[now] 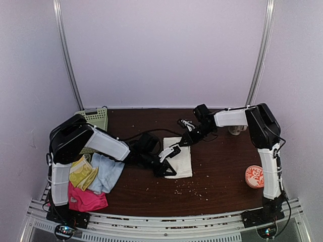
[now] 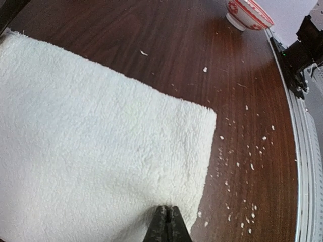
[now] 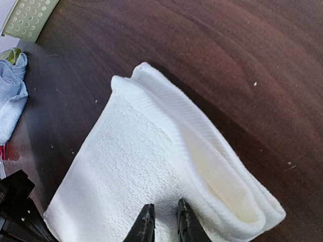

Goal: Roll the towels
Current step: Smooth out the towel at the center of the board.

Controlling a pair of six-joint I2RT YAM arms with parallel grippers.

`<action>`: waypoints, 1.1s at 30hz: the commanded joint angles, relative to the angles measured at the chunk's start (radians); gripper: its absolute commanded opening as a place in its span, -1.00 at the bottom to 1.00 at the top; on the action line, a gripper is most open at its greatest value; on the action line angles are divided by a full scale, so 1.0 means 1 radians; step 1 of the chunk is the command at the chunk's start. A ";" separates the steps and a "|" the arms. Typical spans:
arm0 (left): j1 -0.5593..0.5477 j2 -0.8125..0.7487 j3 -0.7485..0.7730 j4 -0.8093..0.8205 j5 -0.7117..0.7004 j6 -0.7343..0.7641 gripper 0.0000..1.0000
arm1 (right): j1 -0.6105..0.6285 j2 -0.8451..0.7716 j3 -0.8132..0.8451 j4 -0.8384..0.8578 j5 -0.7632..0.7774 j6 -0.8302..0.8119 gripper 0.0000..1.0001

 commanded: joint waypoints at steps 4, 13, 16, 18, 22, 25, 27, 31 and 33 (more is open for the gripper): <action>-0.015 -0.037 0.043 -0.068 -0.076 -0.005 -1.00 | 0.002 0.071 0.156 -0.131 0.056 -0.085 -0.68; -0.041 -0.071 0.135 -0.043 -0.049 -0.006 -1.00 | 0.000 -0.121 0.106 -0.136 -0.108 -0.074 -0.50; -0.050 0.004 0.204 -0.047 -0.029 -0.004 -1.00 | -0.012 -0.166 0.101 -0.185 -0.078 -0.123 -0.47; -0.062 0.051 0.251 -0.052 -0.030 0.006 -1.00 | -0.034 -0.192 0.086 -0.219 -0.055 -0.156 -0.47; -0.086 0.139 0.327 -0.067 -0.014 0.022 -1.00 | -0.115 -0.266 0.012 -0.205 -0.072 -0.152 -0.47; -0.096 0.200 0.357 -0.063 -0.012 0.012 -1.00 | -0.151 -0.313 -0.037 -0.196 -0.069 -0.146 -0.47; -0.096 0.233 0.362 -0.061 -0.024 0.004 -1.00 | -0.159 -0.344 -0.072 -0.194 -0.066 -0.152 -0.47; -0.097 0.219 0.349 -0.052 -0.004 -0.005 -1.00 | -0.161 -0.413 -0.123 -0.200 -0.052 -0.170 -0.47; -0.097 0.165 0.362 -0.067 -0.008 -0.032 -1.00 | -0.166 -0.450 -0.129 -0.220 -0.044 -0.191 -0.47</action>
